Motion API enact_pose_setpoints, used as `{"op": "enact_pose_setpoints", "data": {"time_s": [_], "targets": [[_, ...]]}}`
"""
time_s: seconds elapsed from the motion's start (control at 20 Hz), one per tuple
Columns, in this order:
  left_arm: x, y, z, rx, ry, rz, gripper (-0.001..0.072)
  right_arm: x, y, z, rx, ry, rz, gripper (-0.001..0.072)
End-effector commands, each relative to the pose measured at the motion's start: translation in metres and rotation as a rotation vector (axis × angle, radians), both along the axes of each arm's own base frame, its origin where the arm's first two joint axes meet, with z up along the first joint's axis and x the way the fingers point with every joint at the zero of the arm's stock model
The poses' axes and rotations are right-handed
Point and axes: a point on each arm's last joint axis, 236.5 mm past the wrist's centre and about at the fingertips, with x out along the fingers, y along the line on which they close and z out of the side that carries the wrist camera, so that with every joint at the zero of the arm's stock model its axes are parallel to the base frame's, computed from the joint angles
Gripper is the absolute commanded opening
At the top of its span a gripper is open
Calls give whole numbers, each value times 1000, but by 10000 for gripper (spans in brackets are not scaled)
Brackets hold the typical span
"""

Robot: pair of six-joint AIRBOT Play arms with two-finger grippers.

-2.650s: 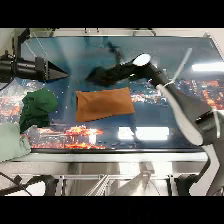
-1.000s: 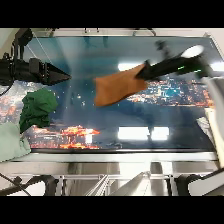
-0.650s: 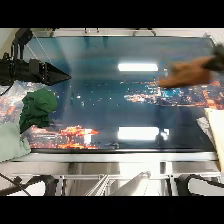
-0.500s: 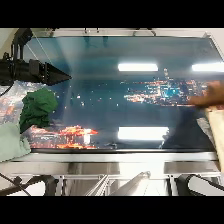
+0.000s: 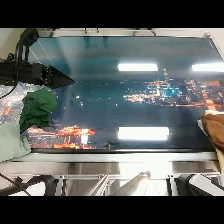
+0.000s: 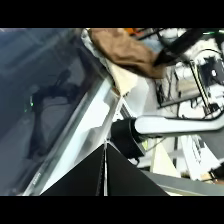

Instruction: Fold the shirts.

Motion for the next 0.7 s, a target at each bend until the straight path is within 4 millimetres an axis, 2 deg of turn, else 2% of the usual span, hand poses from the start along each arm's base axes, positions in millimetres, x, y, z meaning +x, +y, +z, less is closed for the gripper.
{"op": "enact_pose_setpoints", "data": {"time_s": [0.0, 0.1, 0.2, 0.25, 0.35, 0.4, 0.45, 0.5, 0.55, 0.65], "targets": [[-9, -14, 0, 0, 2, -45, 18, -32, 19, -35, 128, 111, 31, 698], [-11, -19, 0, -1, 6, -55, 17, -22, 24, -31, 174, 114, 28, 697], [-10, -19, 2, -1, 4, -47, 16, 4, 25, -18, 209, 80, 55, 698], [-8, -19, 5, 1, -10, -44, 16, 27, 23, -10, 207, 28, 92, 697], [-4, -18, 20, 7, -56, -41, 15, 82, 37, 3, 217, -130, 175, 696], [-2, -18, 30, 10, -86, -39, 15, 109, 50, 11, 232, -201, 223, 623], [-1, -18, 40, 13, -116, -38, 15, 134, 64, 18, 247, -267, 280, 248], [0, -18, 48, 16, -148, -39, 15, 156, 78, 24, 256, -323, 334, 26], [0, -18, 54, 19, -170, -40, 15, 177, 97, 29, 278, -381, 408, 19], [-2, -16, 54, 35, -165, -40, 15, 206, 136, 39, 321, -486, 558, 19]]}}
